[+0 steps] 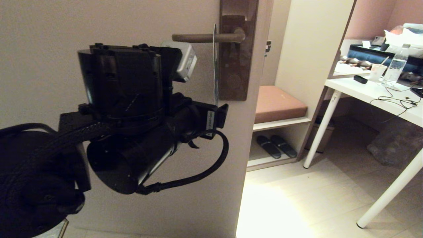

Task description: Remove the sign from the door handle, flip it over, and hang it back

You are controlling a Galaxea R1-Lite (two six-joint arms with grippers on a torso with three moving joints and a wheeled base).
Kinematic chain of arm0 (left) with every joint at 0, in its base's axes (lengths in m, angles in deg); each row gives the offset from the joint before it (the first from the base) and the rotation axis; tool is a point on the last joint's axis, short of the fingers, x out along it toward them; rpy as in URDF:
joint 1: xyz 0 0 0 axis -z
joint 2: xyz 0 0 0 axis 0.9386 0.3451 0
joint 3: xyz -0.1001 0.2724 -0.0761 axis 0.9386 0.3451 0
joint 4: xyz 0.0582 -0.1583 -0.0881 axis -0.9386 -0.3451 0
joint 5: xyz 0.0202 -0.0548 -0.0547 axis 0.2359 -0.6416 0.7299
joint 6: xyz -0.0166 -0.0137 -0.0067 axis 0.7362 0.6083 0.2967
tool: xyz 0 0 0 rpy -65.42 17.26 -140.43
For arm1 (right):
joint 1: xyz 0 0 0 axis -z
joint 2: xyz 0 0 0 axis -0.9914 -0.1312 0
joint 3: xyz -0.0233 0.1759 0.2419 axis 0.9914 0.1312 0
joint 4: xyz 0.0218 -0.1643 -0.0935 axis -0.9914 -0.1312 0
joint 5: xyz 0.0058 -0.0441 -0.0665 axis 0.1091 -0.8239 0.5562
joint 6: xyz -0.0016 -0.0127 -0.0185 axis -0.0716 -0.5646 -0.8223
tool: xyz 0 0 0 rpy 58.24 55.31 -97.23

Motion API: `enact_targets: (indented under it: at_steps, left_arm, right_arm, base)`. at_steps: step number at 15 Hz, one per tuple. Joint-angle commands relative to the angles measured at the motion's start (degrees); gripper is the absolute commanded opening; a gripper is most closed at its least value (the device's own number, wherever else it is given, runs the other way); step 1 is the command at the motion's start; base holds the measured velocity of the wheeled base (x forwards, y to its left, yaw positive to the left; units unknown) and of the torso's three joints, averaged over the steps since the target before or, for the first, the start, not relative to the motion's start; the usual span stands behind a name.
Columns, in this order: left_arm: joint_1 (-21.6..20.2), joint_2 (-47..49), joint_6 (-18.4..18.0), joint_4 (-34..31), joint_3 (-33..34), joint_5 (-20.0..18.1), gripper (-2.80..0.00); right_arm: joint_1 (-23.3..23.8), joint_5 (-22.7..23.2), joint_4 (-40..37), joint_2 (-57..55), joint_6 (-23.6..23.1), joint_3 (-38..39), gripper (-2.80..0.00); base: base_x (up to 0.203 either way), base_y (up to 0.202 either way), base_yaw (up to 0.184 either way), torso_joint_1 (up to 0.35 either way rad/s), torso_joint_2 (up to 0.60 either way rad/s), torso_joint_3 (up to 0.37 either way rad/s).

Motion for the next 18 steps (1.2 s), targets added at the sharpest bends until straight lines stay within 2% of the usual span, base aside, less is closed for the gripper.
enact_targets:
  at_steps: [1,4,5,11,18]
  left_arm:
    - [-0.21,-4.67,0.01,0.17,3.48,0.16,0.0]
    - [-0.75,-7.34,-0.09,0.17,6.27,0.22,0.0]
    - [-0.98,-7.74,-0.19,0.17,6.35,0.22,-2.8]
    - [-4.14,-8.17,-0.17,0.11,6.42,0.14,-2.8]
    - [-14.06,-8.01,-0.62,0.08,9.25,0.04,-2.8]
  right_arm:
    - [-0.02,-0.02,-0.04,-0.05,0.01,-0.04,-2.8]
    - [-0.02,-0.02,0.02,-0.05,0.01,0.04,-2.8]
    - [-0.02,-0.02,0.02,-0.05,0.01,0.04,-2.8]
    - [-0.02,-0.02,0.02,-0.05,0.01,0.04,-2.8]
    - [-0.02,-0.02,-0.01,-0.05,0.01,-0.02,-2.8]
  base:
    - [0.0,0.0,0.0,0.0,0.0,0.0]
    - [0.0,0.0,0.0,0.0,0.0,0.0]
    - [0.0,0.0,0.0,0.0,0.0,0.0]
    - [0.0,0.0,0.0,0.0,0.0,0.0]
    - [0.0,0.0,0.0,0.0,0.0,0.0]
